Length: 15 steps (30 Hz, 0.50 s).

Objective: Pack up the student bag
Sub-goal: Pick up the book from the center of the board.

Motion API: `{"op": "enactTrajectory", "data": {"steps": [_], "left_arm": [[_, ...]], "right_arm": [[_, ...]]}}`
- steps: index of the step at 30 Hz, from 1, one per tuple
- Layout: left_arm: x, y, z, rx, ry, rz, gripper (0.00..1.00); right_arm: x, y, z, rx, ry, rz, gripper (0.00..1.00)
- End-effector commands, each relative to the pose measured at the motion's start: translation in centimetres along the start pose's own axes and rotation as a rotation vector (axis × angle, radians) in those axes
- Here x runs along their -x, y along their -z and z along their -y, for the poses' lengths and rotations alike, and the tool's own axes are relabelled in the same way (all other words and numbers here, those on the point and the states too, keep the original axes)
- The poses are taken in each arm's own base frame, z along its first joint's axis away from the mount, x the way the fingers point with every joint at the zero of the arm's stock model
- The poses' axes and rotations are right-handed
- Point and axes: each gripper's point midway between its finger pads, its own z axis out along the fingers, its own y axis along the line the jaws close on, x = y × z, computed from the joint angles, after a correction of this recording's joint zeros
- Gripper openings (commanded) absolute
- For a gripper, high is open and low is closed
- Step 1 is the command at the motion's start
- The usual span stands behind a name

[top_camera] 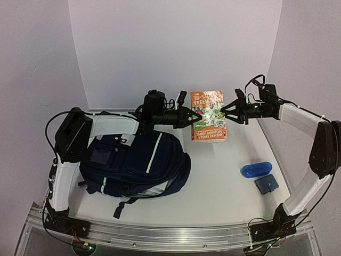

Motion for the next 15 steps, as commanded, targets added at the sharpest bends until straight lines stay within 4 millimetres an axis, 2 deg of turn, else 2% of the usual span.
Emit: {"op": "enactTrajectory", "data": {"steps": [1, 3, 6, 15], "left_arm": [[2.9, 3.0, 9.6, -0.159, -0.151, 0.077, 0.0], [3.0, 3.7, 10.8, -0.169, -0.164, 0.079, 0.0], [3.1, 4.6, 12.3, -0.19, -0.181, 0.079, 0.0], [2.6, 6.4, 16.3, -0.331, -0.205, 0.057, 0.0]], "right_arm": [[0.4, 1.3, -3.9, 0.033, 0.174, 0.058, 0.83], [0.2, 1.3, -4.4, 0.037, 0.199, 0.058, 0.91], [-0.9, 0.8, -5.6, 0.068, 0.229, 0.027, 0.98], [-3.6, -0.2, -7.7, 0.145, 0.293, -0.049, 0.98]]}}
